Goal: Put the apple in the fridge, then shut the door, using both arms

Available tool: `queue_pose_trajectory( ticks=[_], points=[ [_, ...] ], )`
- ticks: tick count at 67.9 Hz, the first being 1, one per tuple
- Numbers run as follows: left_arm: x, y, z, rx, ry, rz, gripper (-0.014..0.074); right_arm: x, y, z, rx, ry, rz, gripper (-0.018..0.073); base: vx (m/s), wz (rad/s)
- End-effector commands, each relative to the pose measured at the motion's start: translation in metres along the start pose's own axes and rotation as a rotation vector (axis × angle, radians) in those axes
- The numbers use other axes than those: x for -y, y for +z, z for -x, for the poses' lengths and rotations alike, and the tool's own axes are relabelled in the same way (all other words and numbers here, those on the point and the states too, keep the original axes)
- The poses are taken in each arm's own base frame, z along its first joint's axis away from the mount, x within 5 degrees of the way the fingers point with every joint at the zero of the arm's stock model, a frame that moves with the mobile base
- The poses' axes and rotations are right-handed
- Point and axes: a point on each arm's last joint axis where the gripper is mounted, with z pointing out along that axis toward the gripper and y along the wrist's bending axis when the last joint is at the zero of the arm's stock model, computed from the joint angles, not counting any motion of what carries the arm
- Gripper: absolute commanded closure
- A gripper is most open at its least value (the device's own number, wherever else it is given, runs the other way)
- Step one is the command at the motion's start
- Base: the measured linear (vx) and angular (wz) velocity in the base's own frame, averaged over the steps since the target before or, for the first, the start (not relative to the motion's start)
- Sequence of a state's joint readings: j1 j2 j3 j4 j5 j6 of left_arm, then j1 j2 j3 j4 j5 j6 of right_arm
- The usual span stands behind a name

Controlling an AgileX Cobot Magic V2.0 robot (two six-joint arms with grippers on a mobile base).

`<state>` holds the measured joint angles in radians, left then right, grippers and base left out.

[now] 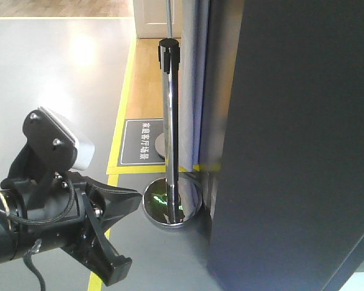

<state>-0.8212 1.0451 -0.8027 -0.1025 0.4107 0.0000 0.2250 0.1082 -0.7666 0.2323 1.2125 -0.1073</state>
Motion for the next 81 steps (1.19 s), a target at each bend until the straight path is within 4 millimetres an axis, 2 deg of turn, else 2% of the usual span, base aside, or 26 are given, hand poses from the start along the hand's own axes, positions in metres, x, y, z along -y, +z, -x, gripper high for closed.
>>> queue_pose_trajectory(
  ticks=[1,26,48,69,81],
  points=[
    [0.001,-0.008,0.014,0.1,-0.015,-0.008,0.0602,0.009,0.01,0.027,0.106,-0.004,-0.075,0.0567,0.0,0.0],
    [0.001,-0.008,0.014,0.1,-0.015,-0.008,0.0602,0.052,0.075,0.068,-0.028,-0.065,-0.367,0.0564,0.0,0.0],
    [0.001,-0.008,0.014,0.1,-0.015,-0.008,0.0602,0.075,0.12,0.096,0.024,-0.222,-0.507,0.0564,0.0,0.0],
    [0.001,-0.008,0.014,0.1,-0.015,-0.008,0.0602,0.09,0.158,0.109,0.026,-0.375,-0.594,0.0564,0.0,0.0],
    [0.001,-0.008,0.014,0.1,-0.015,-0.008,0.0602,0.102,0.178,0.113,0.031,-0.377,-0.676,0.0564,0.0,0.0]
  ],
)
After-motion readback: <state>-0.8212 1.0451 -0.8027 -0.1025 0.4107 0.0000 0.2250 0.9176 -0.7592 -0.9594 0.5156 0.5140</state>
